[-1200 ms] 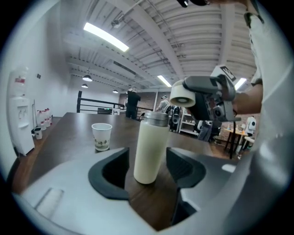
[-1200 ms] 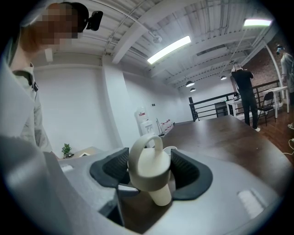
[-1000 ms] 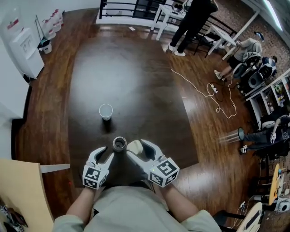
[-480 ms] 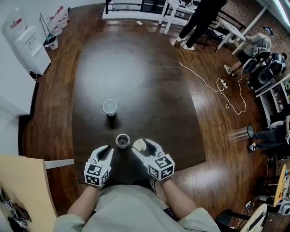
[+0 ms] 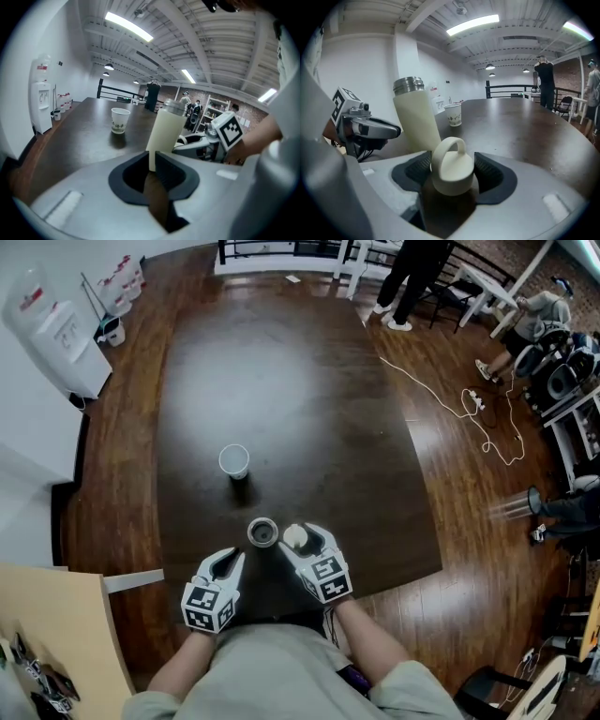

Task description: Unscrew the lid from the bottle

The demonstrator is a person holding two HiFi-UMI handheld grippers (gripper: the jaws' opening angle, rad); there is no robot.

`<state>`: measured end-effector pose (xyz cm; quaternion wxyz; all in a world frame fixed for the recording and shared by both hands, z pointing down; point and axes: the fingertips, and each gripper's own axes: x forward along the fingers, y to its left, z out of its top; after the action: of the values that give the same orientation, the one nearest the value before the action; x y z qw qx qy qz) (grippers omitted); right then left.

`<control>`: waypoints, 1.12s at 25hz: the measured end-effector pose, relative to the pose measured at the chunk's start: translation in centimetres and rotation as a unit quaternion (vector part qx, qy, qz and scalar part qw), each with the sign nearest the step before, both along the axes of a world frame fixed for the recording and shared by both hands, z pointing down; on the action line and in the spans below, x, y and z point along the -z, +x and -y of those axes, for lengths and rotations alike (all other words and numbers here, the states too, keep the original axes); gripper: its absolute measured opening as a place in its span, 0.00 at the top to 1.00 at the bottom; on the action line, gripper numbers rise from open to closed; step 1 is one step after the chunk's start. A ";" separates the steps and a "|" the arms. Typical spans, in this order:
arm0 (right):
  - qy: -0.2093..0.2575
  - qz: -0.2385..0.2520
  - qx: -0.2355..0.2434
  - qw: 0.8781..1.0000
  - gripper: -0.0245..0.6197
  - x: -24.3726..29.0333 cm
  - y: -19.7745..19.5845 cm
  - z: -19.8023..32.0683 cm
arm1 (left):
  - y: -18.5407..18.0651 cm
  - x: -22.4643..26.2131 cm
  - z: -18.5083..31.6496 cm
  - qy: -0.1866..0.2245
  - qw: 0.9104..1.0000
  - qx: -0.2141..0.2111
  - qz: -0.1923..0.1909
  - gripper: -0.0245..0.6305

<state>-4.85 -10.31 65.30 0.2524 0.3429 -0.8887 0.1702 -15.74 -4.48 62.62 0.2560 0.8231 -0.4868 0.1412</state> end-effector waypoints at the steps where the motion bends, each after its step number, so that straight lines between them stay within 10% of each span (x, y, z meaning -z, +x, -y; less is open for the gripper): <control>1: 0.002 -0.005 0.000 1.000 0.52 -0.2 0.0 0.0 | 0.0 0.0 0.0 -0.001 1.000 0.000 -0.001 0.90; 15: -0.049 -0.061 0.000 0.997 0.47 -3.0 0.9 -1.0 | -0.1 0.5 0.5 -0.002 0.999 0.008 -0.038 0.93; 25: -0.053 0.009 -0.118 0.992 0.45 3.7 6.9 -6.9 | 2.2 1.3 -2.0 0.010 0.997 -0.030 -0.075 0.96; 28: -0.028 0.019 -0.110 0.993 0.64 6.0 6.3 -8.2 | 1.6 2.6 -1.9 0.031 0.996 -0.014 -0.076 0.96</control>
<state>1.43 -2.06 59.34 0.2245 0.4280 -0.8452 0.2281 -14.14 -2.63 60.03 0.2646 0.8458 -0.4585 0.0662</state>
